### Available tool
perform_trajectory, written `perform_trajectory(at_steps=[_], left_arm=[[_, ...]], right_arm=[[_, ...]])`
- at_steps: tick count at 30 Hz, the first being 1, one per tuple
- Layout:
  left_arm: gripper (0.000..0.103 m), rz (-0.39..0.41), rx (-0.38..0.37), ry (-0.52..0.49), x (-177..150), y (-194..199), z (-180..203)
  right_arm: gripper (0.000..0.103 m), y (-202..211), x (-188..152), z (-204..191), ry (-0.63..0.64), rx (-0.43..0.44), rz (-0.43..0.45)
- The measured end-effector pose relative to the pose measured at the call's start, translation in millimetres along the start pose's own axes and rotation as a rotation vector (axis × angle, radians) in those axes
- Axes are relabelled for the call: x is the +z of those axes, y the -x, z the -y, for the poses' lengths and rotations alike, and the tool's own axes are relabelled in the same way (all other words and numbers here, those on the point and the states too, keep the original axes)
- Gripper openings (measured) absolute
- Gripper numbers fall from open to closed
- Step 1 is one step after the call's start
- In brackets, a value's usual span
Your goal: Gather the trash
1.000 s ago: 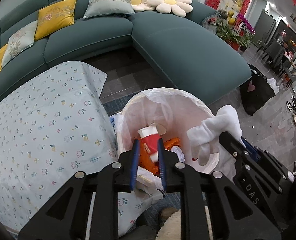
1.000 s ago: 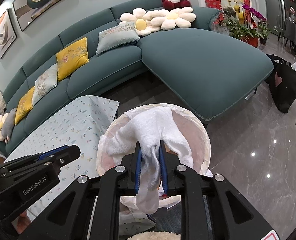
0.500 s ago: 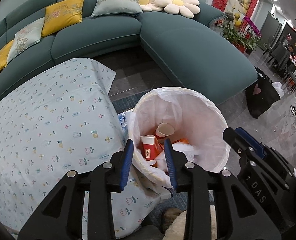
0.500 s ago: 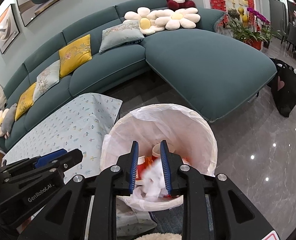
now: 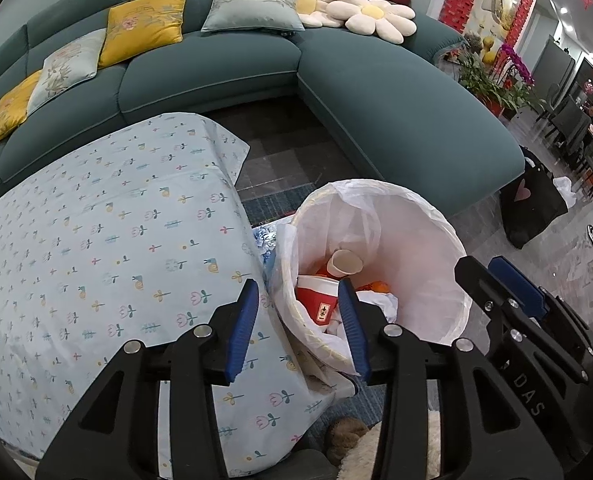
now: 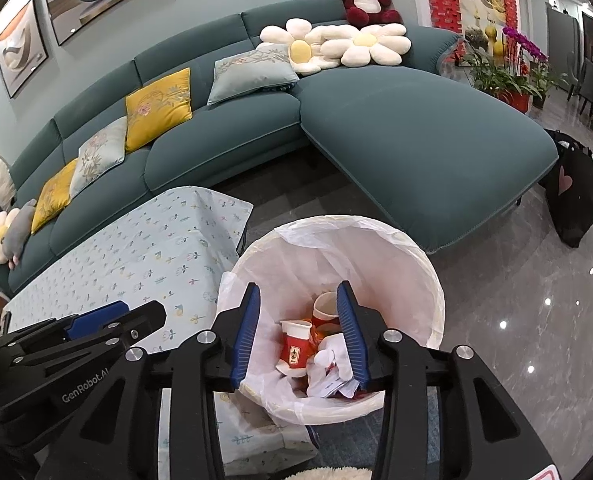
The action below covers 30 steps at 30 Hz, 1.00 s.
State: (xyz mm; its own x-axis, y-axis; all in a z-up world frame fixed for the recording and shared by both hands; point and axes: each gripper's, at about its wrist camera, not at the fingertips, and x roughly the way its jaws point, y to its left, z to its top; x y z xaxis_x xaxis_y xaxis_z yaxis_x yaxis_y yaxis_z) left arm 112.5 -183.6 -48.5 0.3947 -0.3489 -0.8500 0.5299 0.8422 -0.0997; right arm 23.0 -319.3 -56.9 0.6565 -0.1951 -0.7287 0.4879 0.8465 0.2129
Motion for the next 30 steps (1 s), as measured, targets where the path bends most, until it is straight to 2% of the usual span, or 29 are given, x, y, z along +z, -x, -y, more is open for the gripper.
perform_trajectory(at_steps=[4, 8, 12, 17, 24, 27, 29, 30], left_arm=[[0.04, 0.004, 0.006, 0.0, -2.7, 4.0, -3.8], [0.041, 0.007, 0.014, 0.008, -6.6, 8.3, -11.1], [0.049, 0.021, 0.026, 0.02, -10.9, 15.3, -18.3], [0.051, 0.033, 0.037, 0.022, -16.4, 23.4, -24.7], [0.061, 0.04, 0.072, 0.03, -30.1, 31.4, -35.3], [0.065, 0.045, 0.092, 0.024, -37.3, 33.8, -37.5], [0.066, 0.043, 0.102, 0.02, -40.7, 34.0, -38.0], [0.067, 0.042, 0.105, 0.023, -42.5, 34.2, -38.7]], right_arm=[[0.041, 3.7, -0.1, -4.6, 0.012, -0.003, 0.003], [0.047, 6.0, -0.6, -7.8, 0.025, -0.002, 0.006], [0.051, 10.3, -2.8, -12.2, 0.039, 0.005, 0.004], [0.066, 17.4, -10.2, -19.4, 0.081, 0.005, 0.015], [0.068, 20.7, -26.6, -17.7, 0.083, 0.022, -0.006], [0.076, 23.2, -33.8, -17.7, 0.09, 0.021, -0.008], [0.084, 24.4, -37.3, -19.6, 0.1, 0.012, -0.005], [0.084, 24.7, -37.6, -20.4, 0.106, 0.007, -0.002]])
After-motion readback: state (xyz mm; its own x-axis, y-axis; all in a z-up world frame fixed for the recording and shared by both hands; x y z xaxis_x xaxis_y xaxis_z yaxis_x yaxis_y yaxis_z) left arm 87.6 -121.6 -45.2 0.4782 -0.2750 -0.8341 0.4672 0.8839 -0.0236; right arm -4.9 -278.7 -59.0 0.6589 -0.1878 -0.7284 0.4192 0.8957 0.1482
